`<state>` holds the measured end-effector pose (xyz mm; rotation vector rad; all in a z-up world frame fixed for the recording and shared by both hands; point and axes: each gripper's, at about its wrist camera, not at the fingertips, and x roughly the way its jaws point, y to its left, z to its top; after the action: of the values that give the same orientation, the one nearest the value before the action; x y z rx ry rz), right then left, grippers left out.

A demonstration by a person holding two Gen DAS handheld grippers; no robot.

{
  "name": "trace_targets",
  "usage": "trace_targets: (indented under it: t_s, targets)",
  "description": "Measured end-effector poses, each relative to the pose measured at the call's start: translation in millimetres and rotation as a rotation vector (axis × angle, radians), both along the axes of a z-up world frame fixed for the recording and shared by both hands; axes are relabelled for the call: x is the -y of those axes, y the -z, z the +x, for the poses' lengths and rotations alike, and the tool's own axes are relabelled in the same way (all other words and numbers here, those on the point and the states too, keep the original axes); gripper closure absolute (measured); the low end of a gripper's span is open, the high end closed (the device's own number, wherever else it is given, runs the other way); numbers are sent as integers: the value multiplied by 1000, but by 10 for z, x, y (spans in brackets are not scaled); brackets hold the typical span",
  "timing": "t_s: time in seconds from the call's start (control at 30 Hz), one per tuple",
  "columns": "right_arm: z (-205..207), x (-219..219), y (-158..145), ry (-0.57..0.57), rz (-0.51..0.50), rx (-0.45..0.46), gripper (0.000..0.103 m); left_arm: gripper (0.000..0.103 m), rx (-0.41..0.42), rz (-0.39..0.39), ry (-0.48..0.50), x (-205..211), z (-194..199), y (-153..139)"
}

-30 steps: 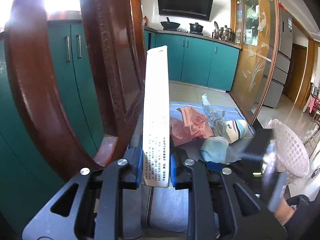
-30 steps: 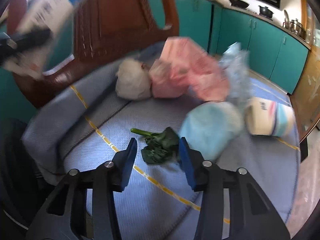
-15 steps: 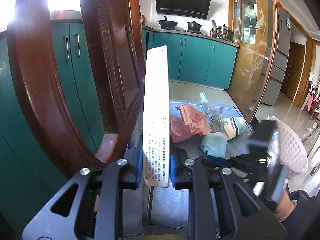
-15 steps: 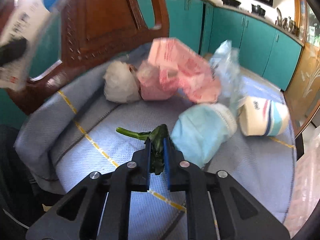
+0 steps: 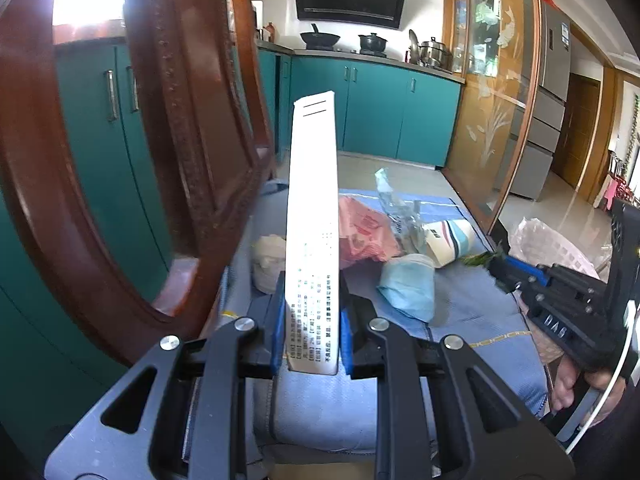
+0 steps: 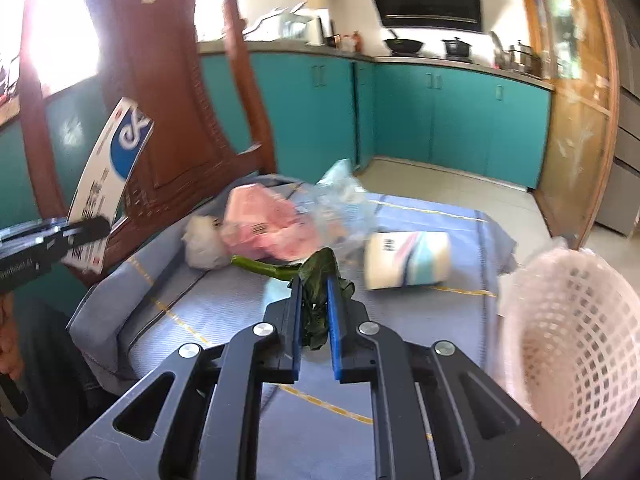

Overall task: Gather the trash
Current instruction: 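Carry the box and leaf over the white basket and open both tools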

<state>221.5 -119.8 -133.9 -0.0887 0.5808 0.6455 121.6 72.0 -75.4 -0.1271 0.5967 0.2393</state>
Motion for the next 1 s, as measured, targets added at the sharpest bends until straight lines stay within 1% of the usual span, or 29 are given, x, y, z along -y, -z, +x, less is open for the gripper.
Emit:
trace_targets:
  t_s: [0.13, 0.23, 0.33, 0.53, 0.63, 0.7, 0.83, 1.0]
  targets:
    - [-13, 76, 40, 22, -11, 2, 91, 81, -11, -10, 24, 100, 51, 30]
    - [-35, 119, 15, 31, 0, 14, 91, 81, -14, -9, 40, 153, 66, 41]
    - [-18, 168, 13, 46, 5, 6, 91, 81, -19, -5, 52, 209, 83, 54]
    - [16, 192, 45, 98, -36, 6, 91, 81, -38, -2, 79, 321, 118, 117]
    - [11, 239, 16, 126, -40, 28, 91, 81, -44, -3, 95, 365, 150, 137]
    - [-10, 307, -28, 155, -53, 63, 91, 81, -43, -3, 111, 416, 174, 130]
    - [-24, 624, -106, 259, -64, 117, 91, 81, -31, 8, 156, 552, 259, 78]
    - [-22, 1185, -110, 403, -58, 124, 91, 81, -8, 28, 236, 856, 412, -2]
